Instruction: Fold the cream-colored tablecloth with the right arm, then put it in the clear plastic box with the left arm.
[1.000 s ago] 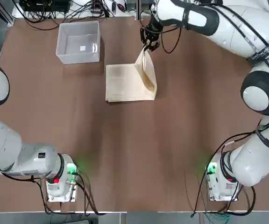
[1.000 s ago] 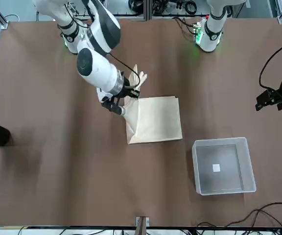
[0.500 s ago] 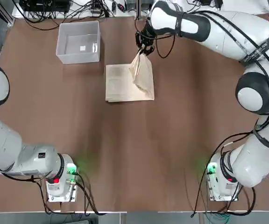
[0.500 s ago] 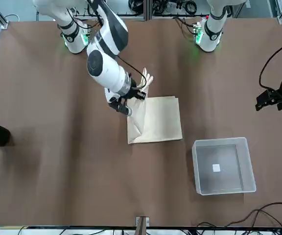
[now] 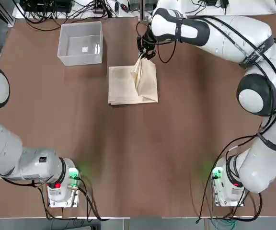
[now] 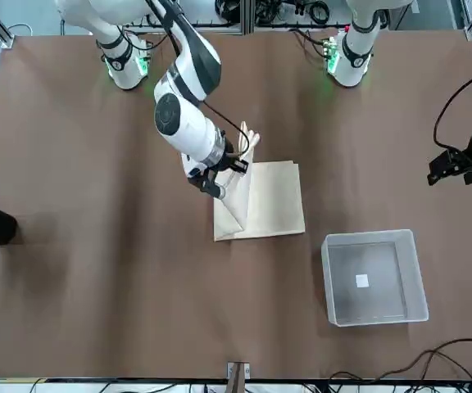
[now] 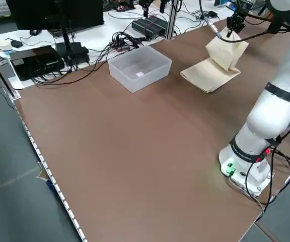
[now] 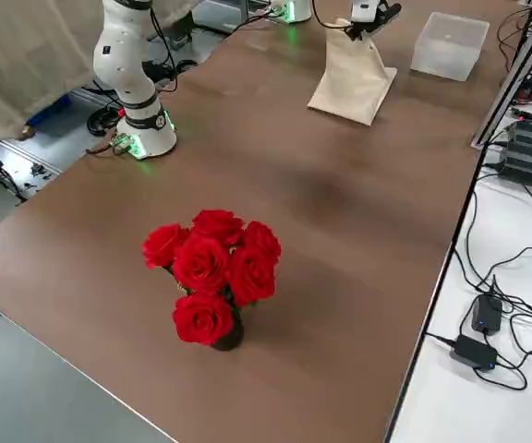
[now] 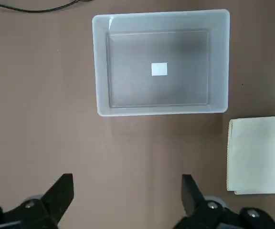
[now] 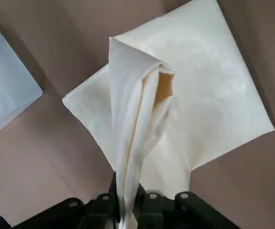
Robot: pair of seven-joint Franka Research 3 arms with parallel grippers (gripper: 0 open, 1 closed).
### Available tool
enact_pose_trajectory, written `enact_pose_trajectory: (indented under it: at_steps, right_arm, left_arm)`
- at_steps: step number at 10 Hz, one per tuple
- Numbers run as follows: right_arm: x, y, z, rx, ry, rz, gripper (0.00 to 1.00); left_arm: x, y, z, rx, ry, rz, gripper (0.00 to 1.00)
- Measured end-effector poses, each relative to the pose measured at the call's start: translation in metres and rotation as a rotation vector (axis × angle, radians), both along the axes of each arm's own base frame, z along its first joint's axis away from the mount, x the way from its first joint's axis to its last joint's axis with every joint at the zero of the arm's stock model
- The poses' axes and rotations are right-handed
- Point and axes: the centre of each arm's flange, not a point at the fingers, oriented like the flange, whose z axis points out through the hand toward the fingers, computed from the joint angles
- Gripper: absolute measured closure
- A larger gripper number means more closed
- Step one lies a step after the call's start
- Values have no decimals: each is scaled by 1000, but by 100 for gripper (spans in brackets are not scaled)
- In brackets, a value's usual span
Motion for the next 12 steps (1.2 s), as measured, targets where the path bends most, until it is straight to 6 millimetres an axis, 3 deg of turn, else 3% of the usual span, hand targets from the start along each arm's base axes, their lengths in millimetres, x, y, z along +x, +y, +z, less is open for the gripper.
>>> enact_pose_trajectory:
  at_steps: [7,12]
  right_arm:
    - [0,20,-47,3,-23,-18,92]
    - [0,28,-47,13,-33,-14,92]
  left_arm:
    - [0,0,0,0,0,0,0]
    - [0,0,0,0,1,0,0]
